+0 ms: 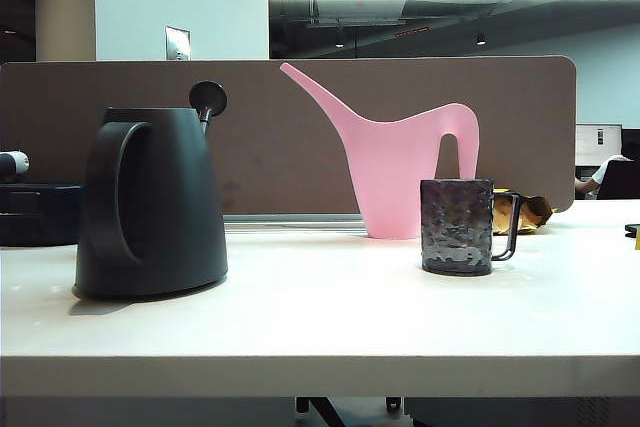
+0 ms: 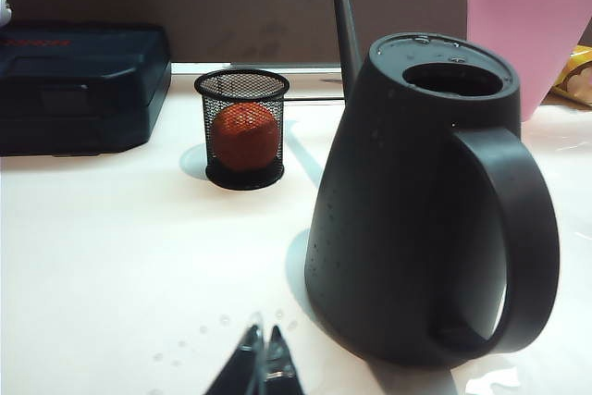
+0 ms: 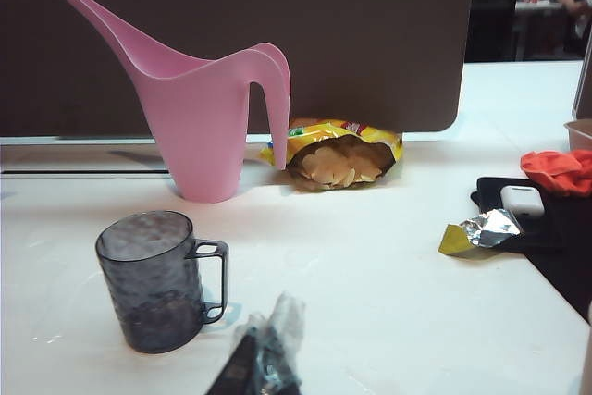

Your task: Pour the water from the cup into the kettle.

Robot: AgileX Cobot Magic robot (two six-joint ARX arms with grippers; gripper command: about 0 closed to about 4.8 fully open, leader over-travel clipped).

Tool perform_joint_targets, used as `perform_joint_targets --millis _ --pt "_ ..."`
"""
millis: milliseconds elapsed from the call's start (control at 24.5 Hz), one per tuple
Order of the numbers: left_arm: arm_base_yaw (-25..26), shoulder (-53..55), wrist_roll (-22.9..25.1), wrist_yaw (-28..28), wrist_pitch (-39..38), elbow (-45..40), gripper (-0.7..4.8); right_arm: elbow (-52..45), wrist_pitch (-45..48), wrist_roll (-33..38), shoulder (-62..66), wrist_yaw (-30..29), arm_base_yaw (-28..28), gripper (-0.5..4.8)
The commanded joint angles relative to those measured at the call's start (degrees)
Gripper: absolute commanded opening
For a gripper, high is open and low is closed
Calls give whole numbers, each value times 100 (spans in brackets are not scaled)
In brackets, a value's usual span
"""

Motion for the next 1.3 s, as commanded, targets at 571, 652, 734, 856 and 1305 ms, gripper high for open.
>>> perform_joint_targets --millis 571,652,734,856,1305 --pt "-2 4 4 94 77 9 -5 2424 -1246 -42 2026 -1097 2 -5" --pt "-4 4 4 125 77 9 -5 2430 -1023 -42 2433 -1493 0 13" --pt "-2 4 4 260 77 11 -5 2430 -811 -42 2865 -1768 7 131" --pt "-4 4 7 505 77 13 -5 2428 -439 -42 3550 -1812 48 260" --pt "-4 4 4 1261 72 13 -5 2428 1182 -44 6059 -1790 446 338"
